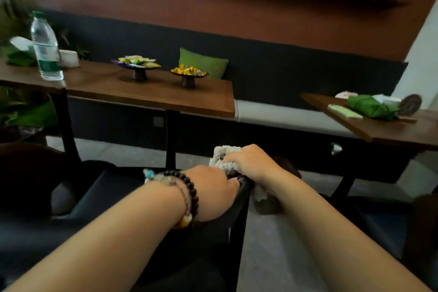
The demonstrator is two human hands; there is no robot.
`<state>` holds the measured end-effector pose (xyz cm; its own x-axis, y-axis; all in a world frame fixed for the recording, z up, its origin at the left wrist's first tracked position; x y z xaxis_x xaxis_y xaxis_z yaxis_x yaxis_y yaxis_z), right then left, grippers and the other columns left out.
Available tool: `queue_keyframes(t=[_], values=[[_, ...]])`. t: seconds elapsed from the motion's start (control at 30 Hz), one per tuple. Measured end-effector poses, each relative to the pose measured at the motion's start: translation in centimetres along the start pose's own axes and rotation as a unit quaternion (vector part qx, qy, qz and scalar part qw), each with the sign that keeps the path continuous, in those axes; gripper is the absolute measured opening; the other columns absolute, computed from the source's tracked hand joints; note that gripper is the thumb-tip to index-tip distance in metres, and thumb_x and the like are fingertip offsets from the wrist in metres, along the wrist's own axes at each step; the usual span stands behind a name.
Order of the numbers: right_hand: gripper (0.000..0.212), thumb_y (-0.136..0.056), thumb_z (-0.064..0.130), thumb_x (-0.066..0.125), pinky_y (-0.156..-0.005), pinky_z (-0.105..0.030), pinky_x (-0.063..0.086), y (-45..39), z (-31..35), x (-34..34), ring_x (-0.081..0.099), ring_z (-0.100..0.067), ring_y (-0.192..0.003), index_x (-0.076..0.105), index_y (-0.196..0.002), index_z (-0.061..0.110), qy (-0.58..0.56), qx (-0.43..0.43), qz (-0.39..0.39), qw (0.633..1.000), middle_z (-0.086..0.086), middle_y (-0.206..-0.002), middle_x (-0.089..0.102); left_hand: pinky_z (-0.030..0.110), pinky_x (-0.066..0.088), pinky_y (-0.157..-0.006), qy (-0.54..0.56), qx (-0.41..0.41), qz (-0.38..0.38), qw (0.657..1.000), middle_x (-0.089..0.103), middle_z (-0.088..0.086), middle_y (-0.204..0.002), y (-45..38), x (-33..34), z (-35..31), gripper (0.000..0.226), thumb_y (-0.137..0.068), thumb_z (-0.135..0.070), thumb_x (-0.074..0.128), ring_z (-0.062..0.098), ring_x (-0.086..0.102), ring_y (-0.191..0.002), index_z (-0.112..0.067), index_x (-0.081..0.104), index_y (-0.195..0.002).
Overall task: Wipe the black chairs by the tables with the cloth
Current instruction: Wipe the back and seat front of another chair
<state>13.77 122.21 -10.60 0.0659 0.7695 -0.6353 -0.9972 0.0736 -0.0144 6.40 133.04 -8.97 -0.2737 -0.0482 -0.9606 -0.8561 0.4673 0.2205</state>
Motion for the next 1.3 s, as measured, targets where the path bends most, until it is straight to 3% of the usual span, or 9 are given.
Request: queue_keyframes(t=[0.13,0.23,0.33,0.43,0.63,0.8,1.0,1.17,1.3], values=[[0.015,-0.079,0.022,0.07,-0.082,-0.037,0.055,0.9,-0.4,-0.2,0.072,-0.022,-0.086,0.076,-0.084,0.009,-0.121,-0.006,-0.02,0.992,-0.007,-0.083,0.076,0.024,0.027,-0.062,-0.034,0.004,-0.03,0.999,0.049,0.011,-0.133,0.8,-1.1,-1.2,0.045,-0.106,-0.03,0.019,0.015,0.049,-0.093,-0.008,0.046,-0.134],[0.016,-0.091,0.014,0.061,-0.053,-0.013,0.049,2.3,-0.3,-0.9,0.068,-0.001,-0.059,0.072,-0.079,0.014,-0.192,-0.065,-0.038,0.979,0.009,-0.064,0.072,0.022,0.029,-0.069,-0.032,0.028,-0.045,0.998,0.045,0.01,-0.142,1.5,-1.8,-1.5,0.047,-0.106,-0.035,0.02,0.013,0.048,-0.105,-0.01,0.045,-0.137],[0.023,-0.095,0.021,0.058,-0.055,-0.017,0.051,4.1,-1.9,-2.2,0.067,-0.006,-0.063,0.071,-0.078,0.015,-0.24,-0.092,-0.092,0.962,0.005,-0.07,0.072,0.014,0.032,-0.049,-0.022,0.012,-0.038,0.999,0.057,0.006,-0.115,0.8,-1.9,-1.1,0.04,-0.105,-0.04,0.025,0.005,0.042,-0.067,-0.016,0.05,-0.086],[0.028,-0.097,0.021,0.054,-0.056,-0.016,0.053,5.3,-3.2,-2.2,0.072,-0.012,-0.073,0.075,-0.081,0.013,-0.284,-0.128,-0.099,0.945,-0.006,-0.078,0.075,0.02,0.036,-0.053,-0.003,-0.026,-0.043,0.999,0.055,0.005,-0.081,-0.3,-2.1,0.1,0.045,-0.1,-0.05,0.035,0.01,0.044,-0.062,-0.02,0.046,-0.068],[0.026,-0.099,0.024,0.05,-0.062,-0.01,0.05,4.6,-3.1,-1.5,0.071,-0.005,-0.084,0.075,-0.096,0.016,-0.273,-0.142,-0.087,0.947,-0.001,-0.09,0.076,0.027,0.041,-0.064,0.054,-0.069,-0.02,0.996,0.06,-0.003,-0.079,-0.2,-1.6,1.8,0.048,-0.08,-0.072,0.052,0.009,0.06,-0.076,-0.025,0.055,-0.069],[0.018,-0.098,0.025,0.055,-0.078,-0.026,0.05,3.1,-3.0,-0.9,0.067,-0.014,-0.088,0.071,-0.091,0.019,-0.285,-0.094,-0.059,0.952,0.002,-0.088,0.073,0.026,0.042,-0.066,0.054,-0.076,-0.012,0.996,0.057,-0.005,-0.073,0.2,-1.6,1.8,0.048,-0.082,-0.071,0.049,0.009,0.054,-0.066,-0.026,0.06,-0.073],[0.025,-0.099,0.019,0.05,-0.056,-0.014,0.051,5.4,-3.7,0.4,0.072,-0.008,-0.074,0.072,-0.092,0.012,-0.394,-0.152,-0.137,0.896,0.0,-0.08,0.076,0.026,0.042,-0.069,0.04,-0.074,-0.026,0.996,0.058,-0.004,-0.076,0.1,-1.6,1.8,0.05,-0.084,-0.071,0.046,0.01,0.054,-0.071,-0.024,0.062,-0.077],[0.024,-0.098,0.022,0.051,-0.057,-0.021,0.053,4.4,-2.3,-0.1,0.068,-0.011,-0.069,0.072,-0.089,0.014,-0.385,-0.127,-0.113,0.907,-0.003,-0.077,0.072,0.017,0.039,-0.067,0.059,-0.054,-0.032,0.996,0.054,-0.004,-0.079,0.0,-1.9,1.3,0.038,-0.098,-0.047,0.042,0.013,0.053,-0.078,-0.017,0.063,-0.088],[0.024,-0.097,0.021,0.054,-0.057,-0.019,0.052,5.4,-2.8,-0.1,0.066,-0.011,-0.068,0.072,-0.081,0.018,-0.419,-0.159,-0.138,0.884,-0.003,-0.074,0.07,0.007,0.033,-0.048,0.025,-0.023,-0.074,0.997,0.046,-0.005,-0.074,-0.6,-2.3,1.4,0.029,-0.102,-0.033,0.04,0.012,0.047,-0.07,-0.014,0.058,-0.09]])
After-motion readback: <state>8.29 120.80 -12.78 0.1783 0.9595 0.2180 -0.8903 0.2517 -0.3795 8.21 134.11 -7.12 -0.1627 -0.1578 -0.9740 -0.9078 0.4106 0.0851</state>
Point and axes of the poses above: each hand's wrist, its own y-axis away from the middle knuckle, its own x-axis out of the palm, z = x × y, the point moved 9 cm from there along -y, towards the middle knuckle
